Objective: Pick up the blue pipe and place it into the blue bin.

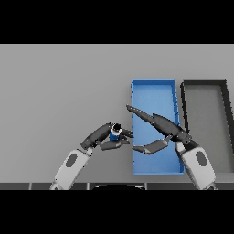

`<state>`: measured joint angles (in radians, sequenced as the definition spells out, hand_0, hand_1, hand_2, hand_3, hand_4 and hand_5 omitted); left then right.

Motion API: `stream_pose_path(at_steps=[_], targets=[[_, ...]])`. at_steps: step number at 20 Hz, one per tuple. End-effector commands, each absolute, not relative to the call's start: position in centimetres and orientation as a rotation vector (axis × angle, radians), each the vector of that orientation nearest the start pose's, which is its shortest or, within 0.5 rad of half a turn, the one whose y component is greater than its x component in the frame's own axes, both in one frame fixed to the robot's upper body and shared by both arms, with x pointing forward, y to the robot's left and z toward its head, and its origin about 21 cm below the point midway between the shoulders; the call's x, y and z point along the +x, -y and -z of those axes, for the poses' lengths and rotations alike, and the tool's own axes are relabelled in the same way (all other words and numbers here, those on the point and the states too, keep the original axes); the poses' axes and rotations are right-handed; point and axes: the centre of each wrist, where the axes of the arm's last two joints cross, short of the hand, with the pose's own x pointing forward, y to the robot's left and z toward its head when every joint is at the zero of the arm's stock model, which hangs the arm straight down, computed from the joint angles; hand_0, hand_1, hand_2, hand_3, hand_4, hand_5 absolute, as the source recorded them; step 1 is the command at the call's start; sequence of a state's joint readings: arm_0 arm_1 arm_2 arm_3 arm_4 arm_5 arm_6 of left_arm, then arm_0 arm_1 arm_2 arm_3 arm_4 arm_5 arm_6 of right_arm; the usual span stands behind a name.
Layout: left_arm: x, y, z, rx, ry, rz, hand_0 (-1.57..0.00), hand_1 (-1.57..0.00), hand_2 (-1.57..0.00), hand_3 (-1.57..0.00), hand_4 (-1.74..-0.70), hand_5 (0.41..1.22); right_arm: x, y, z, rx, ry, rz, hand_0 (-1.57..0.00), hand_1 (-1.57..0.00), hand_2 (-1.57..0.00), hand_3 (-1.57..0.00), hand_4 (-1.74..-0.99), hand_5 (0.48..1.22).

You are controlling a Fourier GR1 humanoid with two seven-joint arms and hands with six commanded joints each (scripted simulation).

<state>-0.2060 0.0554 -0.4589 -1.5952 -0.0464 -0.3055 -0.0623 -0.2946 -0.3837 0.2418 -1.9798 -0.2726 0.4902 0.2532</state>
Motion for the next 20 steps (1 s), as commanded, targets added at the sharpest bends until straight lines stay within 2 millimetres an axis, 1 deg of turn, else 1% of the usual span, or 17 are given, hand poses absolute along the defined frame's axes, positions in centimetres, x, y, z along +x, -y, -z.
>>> stream_pose_path(at_steps=[1,2,4,5,6,8,10,11,13,14,15,16,17,18,19,20], targets=[[26.0,-10.8,-4.7,-0.568,1.710,0.805,-1.57,-1.57,-1.57,-1.57,-1.47,1.221,25.7,19.5,-16.8,0.489,1.726,-1.029,0.00,0.00,0.00,0.00,-1.232,0.525],[26.0,-10.7,-4.8,-0.572,1.705,0.806,-1.57,-1.57,-1.57,-1.57,-1.47,1.221,26.0,19.0,-17.0,0.512,1.714,-1.049,0.00,0.00,0.00,0.00,-1.227,0.528],[26.1,-11.1,-4.7,-0.571,1.695,0.814,-1.57,-1.57,-1.57,-1.57,-1.47,1.221,26.5,17.7,-17.2,0.516,1.692,-1.102,0.00,0.00,0.00,0.00,-1.214,0.520],[26.0,-10.7,-4.7,-0.586,1.696,0.815,-1.57,-1.57,-1.57,-1.57,-1.47,1.221,26.5,17.3,-17.1,0.541,1.684,-1.127,0.00,0.00,0.00,0.00,-1.209,0.517],[26.1,-10.6,-4.6,-0.595,1.698,0.812,-1.57,-1.57,-1.57,-1.57,-1.47,1.221,26.8,16.4,-17.2,0.545,1.673,-1.149,0.00,0.00,0.00,0.00,-1.201,0.514],[26.2,-10.6,-4.7,-0.622,1.696,0.805,-1.57,-1.57,-1.57,-1.57,-1.48,1.221,27.2,15.4,-17.2,0.578,1.658,-1.176,0.00,0.00,0.00,0.00,-1.192,0.514],[26.3,-10.7,-4.7,-0.637,1.678,0.806,-1.57,-1.57,-1.57,-1.57,-1.47,1.221,27.6,14.1,-17.5,0.607,1.640,-1.210,0.00,0.00,0.00,0.00,-1.200,0.514],[26.4,-11.0,-4.9,-0.647,1.678,0.803,-1.57,-1.57,-1.57,-1.57,-1.46,1.221,27.8,13.5,-17.4,0.612,1.629,-1.215,0.00,0.00,0.00,0.00,-1.208,0.512],[26.5,-10.9,-4.2,-0.645,1.686,0.818,-1.57,-1.57,-1.57,-1.57,-1.46,1.221,28.2,12.8,-17.2,0.632,1.609,-1.237,0.00,-0.03,-0.05,-0.01,-1.215,0.513],[26.3,-10.9,-4.1,-0.659,1.679,0.806,-1.57,-1.57,-1.57,-1.57,-1.46,1.221,28.3,12.3,-17.3,0.635,1.601,-1.247,-0.02,-0.11,-0.13,-0.05,-1.222,0.517],[26.4,-11.1,-4.0,-0.636,1.666,0.809,-1.57,-1.57,-1.57,-1.57,-1.51,1.221,28.6,12.1,-17.3,0.647,1.596,-1.254,-0.17,-0.24,-0.25,-0.14,-1.255,0.519],[26.4,-11.1,-4.1,-0.626,1.642,0.806,-1.57,-1.57,-1.54,-1.30,-1.56,1.221,28.9,11.6,-17.4,0.647,1.589,-1.261,-0.40,-0.44,-0.43,-0.31,-1.303,0.520],[26.3,-10.8,-4.0,-0.621,1.613,0.804,-1.57,-1.57,-1.53,-1.14,-1.60,1.221,29.0,11.2,-17.5,0.644,1.597,-1.270,-0.63,-0.65,-0.66,-0.50,-1.383,0.523],[26.4,-10.5,-4.1,-0.610,1.614,0.807,-1.57,-1.57,-1.54,-1.16,-1.63,1.221,29.1,10.8,-17.4,0.655,1.604,-1.277,-0.82,-0.84,-0.84,-0.66,-1.446,0.527],[26.4,-10.6,-3.9,-0.621,1.630,0.799,-1.57,-1.57,-1.54,-1.21,-1.65,1.221,29.1,10.9,-17.4,0.662,1.603,-1.280,-0.97,-0.98,-0.99,-0.79,-1.496,0.555],[26.3,-10.9,-4.1,-0.622,1.644,0.796,-1.57,-1.57,-1.55,-1.23,-1.67,1.221,28.9,10.7,-17.2,0.696,1.607,-1.258,-1.09,-1.10,-1.10,-0.90,-1.537,0.600]])
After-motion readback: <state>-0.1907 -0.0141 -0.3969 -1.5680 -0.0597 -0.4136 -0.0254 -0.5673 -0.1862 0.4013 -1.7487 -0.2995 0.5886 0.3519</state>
